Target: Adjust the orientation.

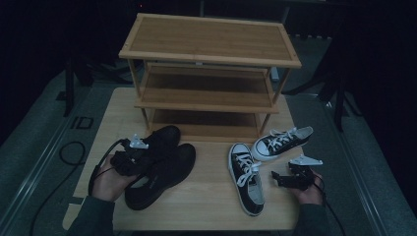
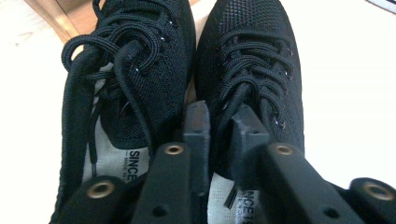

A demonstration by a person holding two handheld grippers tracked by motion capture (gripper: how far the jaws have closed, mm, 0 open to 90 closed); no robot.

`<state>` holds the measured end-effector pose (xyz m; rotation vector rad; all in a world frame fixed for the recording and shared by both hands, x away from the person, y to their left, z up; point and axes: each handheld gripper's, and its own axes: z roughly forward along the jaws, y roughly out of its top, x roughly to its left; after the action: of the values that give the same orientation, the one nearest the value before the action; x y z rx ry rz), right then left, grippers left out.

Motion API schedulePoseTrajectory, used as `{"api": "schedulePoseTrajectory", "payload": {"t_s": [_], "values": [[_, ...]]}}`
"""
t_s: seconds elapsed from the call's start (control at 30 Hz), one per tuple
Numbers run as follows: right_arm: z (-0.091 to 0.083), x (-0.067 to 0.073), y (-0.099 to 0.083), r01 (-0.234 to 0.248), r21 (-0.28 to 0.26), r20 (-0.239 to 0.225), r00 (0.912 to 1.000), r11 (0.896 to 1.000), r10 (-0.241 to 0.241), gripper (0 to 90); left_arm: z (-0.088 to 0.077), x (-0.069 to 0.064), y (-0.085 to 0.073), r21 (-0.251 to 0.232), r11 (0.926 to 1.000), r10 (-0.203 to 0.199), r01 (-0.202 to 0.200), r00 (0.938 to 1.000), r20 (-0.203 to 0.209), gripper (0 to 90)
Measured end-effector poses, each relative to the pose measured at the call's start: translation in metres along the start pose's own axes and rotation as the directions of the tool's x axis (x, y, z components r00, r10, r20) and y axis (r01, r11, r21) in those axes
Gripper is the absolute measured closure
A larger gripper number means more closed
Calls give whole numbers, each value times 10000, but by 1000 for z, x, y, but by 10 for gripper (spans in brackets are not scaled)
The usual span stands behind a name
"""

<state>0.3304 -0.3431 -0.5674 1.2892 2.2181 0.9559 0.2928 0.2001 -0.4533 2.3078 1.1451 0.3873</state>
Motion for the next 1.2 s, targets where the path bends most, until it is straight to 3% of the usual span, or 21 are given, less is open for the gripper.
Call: {"api": "schedulePoseTrajectory", "payload": {"t_s": [0.33, 0.4, 0.63, 0.77, 1.0, 1.2], "values": [[0, 0, 0, 1, 1, 2, 10000, 10000, -1, 139, -10, 6, -2, -162, 9999, 35, -39, 9997, -231, 570], [0, 0, 0, 0, -1, 0, 10000, 10000, 0, 139, -11, 6, -3, -207, 9998, 72, -84, 9982, -595, 516], [0, 0, 0, 1, -1, 1, 10000, 10000, -1, 139, -8, 10, -3, -138, 9998, -177, 169, 9978, -635, 387], [0, 0, 0, -1, 0, 1, 10000, 10000, 1, 139, 1, 15, -4, 234, 9996, -157, 169, 9986, -496, 383], [0, 0, 0, 1, -1, 3, 10000, 10000, -1, 139, 4, 23, -6, 203, 9993, -306, 303, 9994, 175, 436], [0, 0, 0, 3, -1, 3, 10000, 10000, -3, 139, 6, 21, -5, 400, 9991, -114, 103, 9996, 277, 468]]}}
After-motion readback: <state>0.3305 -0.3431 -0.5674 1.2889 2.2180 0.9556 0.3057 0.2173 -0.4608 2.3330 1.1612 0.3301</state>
